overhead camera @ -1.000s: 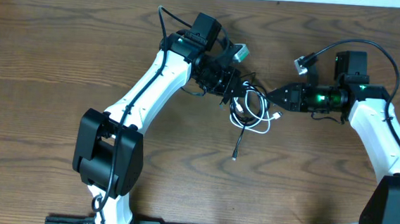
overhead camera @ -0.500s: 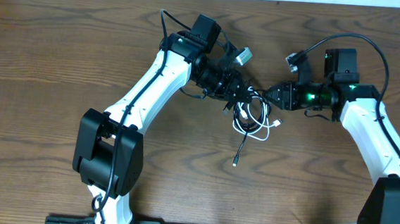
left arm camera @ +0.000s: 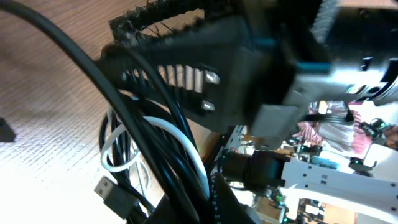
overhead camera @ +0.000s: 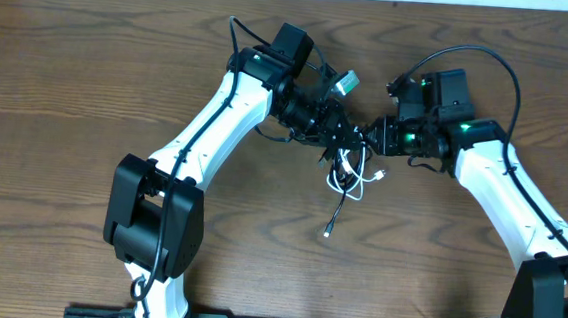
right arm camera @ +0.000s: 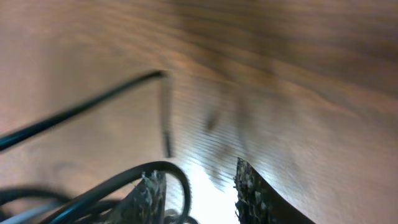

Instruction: Untangle cables

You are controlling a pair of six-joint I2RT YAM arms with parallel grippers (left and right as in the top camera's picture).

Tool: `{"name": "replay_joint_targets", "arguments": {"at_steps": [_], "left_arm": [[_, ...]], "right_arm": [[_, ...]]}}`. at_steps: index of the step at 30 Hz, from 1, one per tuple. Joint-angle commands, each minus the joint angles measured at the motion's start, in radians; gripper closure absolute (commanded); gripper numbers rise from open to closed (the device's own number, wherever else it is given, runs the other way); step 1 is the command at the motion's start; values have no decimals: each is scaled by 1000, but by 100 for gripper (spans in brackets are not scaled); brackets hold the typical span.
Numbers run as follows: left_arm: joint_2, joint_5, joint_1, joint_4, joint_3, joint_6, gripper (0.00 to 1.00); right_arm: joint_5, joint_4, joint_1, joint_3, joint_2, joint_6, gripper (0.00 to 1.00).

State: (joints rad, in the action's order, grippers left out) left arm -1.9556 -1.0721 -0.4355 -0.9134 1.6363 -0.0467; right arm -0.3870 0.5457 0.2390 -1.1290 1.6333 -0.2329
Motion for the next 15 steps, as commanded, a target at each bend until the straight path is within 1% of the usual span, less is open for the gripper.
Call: {"name": "replay_joint_targets", "arguments": {"at_steps": [1,4,6,8,10,12,15], "left_arm": [[0,-90,-8,-2,-2,-18,93],[0,-122,-8,-1,-2,-18,93],[0,-112,-8,-1,-2,-17,92],[0,-86,-8,-1,-2,-17,92],[0,-87,-8,-2,-2,-18,92],[0,-89,-8,-2,-2,-18,91],[0,-100,-7,-2,-2,-18,91]], "right_arm": [[285,0,2,-11,-11,-259,69],[283,-10,-6,-10,-11,-270,69],[229,-21,-9,-10,-11,-215,69],[156,-30,-11,-10,-11,-143,66],[114,-29,-13,-10,-11,-117,66],[128,-14,-21,-9,-11,-120,67],[240,17,-38,-4,-10,-195,71]]}}
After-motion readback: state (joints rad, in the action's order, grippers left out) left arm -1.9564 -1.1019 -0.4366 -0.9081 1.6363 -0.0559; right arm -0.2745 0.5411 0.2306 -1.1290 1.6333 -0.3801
